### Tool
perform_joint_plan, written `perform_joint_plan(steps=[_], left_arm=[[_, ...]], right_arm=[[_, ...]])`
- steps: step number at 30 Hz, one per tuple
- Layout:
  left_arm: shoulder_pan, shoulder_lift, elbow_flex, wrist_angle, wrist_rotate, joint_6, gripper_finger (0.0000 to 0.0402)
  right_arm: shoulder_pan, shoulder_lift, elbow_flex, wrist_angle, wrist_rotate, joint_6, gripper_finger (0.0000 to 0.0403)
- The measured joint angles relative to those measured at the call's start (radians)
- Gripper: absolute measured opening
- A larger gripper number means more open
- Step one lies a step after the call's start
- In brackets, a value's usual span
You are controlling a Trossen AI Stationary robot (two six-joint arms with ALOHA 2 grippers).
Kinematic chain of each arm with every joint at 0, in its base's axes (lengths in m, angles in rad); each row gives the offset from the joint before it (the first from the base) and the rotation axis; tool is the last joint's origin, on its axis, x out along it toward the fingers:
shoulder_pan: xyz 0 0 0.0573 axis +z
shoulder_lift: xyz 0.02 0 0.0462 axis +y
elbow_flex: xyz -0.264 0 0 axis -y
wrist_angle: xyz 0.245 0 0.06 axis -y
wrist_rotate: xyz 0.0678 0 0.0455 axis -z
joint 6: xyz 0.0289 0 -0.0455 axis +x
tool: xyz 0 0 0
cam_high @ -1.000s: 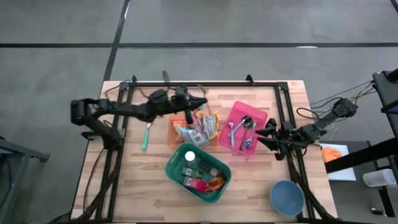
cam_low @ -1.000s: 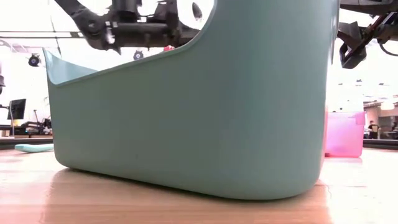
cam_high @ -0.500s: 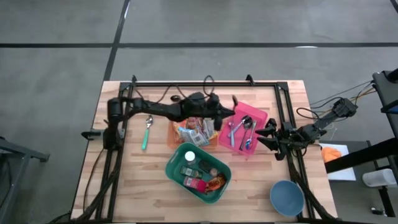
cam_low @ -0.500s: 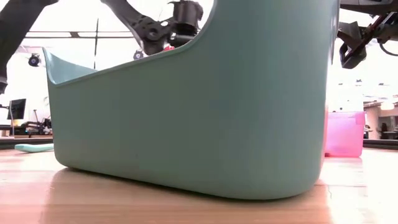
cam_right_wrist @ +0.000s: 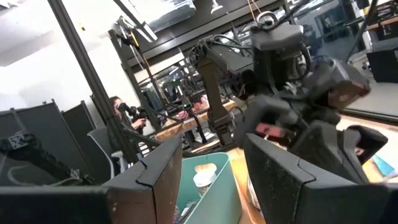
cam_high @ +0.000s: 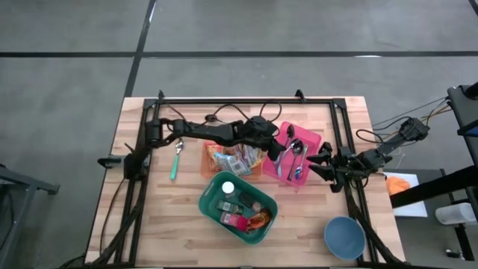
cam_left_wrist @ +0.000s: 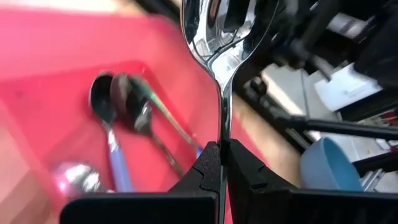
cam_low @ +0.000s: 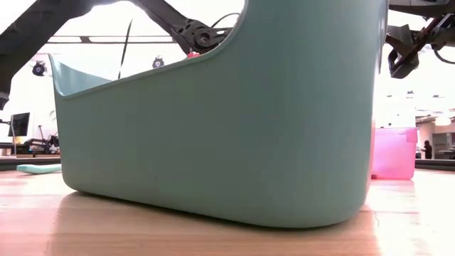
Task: Pick & Place Food Item
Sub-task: Put the silver spoon into the pink bin
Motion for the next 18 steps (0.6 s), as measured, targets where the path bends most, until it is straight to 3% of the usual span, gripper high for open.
perform_joint_plan(steps=[9,18], left_arm=[[-0.001,0.016,0.01,-0.033,-0.001,0.0,0.0008],[-0.001,0.017,0.01,-0.022,-0.002,0.001,0.0112]], right_arm=[[0.0,0.001,0.0,-0.002,0.0,0.0,0.0171],[0.0,0.001,0.0,-0.002,0.0,0.0,0.0171]])
